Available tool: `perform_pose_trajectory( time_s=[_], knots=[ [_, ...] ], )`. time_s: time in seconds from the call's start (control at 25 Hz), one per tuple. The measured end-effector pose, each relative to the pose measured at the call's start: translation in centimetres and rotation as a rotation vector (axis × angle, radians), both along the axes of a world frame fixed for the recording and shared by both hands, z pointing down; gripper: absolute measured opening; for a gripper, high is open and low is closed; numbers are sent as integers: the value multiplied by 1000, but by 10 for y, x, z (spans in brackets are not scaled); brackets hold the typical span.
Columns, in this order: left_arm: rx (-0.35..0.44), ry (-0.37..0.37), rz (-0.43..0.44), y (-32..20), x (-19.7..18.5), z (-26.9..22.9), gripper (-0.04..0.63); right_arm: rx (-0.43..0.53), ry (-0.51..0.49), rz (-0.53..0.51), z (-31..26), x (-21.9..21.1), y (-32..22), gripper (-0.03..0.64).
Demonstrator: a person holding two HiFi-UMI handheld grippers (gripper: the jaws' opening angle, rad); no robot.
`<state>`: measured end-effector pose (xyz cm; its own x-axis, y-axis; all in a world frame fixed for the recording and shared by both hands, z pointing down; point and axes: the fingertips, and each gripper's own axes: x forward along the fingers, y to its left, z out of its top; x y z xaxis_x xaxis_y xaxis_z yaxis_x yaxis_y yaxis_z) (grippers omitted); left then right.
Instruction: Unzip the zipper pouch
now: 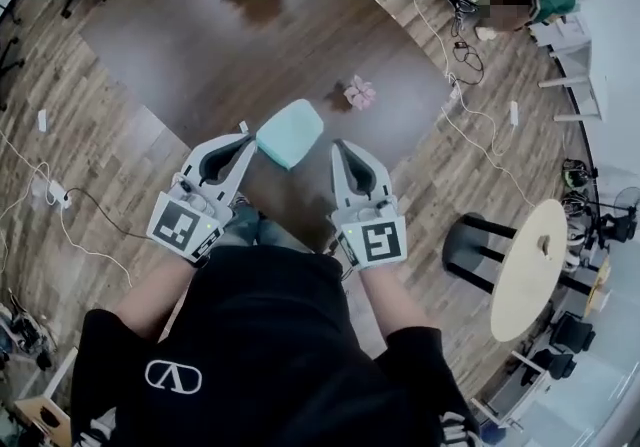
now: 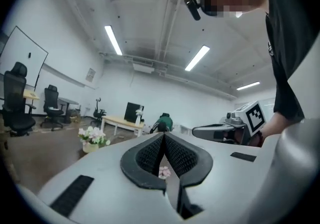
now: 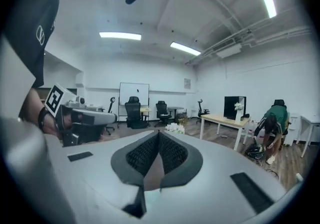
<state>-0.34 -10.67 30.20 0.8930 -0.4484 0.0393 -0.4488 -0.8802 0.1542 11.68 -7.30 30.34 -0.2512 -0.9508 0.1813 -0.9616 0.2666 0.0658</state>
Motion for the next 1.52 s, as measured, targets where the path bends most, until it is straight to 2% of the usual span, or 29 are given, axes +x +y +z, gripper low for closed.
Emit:
perform_pose_trajectory(
  time_s=[0.12,0.24,0.48,1.0,1.24,1.52],
  knots=[
    [102,48,9,14,0,-48,5,124,-17,52,-46,1,21,-2],
    [178,66,6,23,-4,-80,5,204,-16,95,-74,4,41,-2],
    [233,95,-24,34,-15,-115,5,250,-50,121,-93,-1,64,-2],
    [266,83,-32,43,-8,-124,3,294,-94,92,-113,-7,66,-2],
    [238,76,-22,45,0,-112,3,254,-62,101,-101,0,63,-2],
    [229,75,-22,47,2,-112,3,256,-53,101,-100,2,66,-2]
  ],
)
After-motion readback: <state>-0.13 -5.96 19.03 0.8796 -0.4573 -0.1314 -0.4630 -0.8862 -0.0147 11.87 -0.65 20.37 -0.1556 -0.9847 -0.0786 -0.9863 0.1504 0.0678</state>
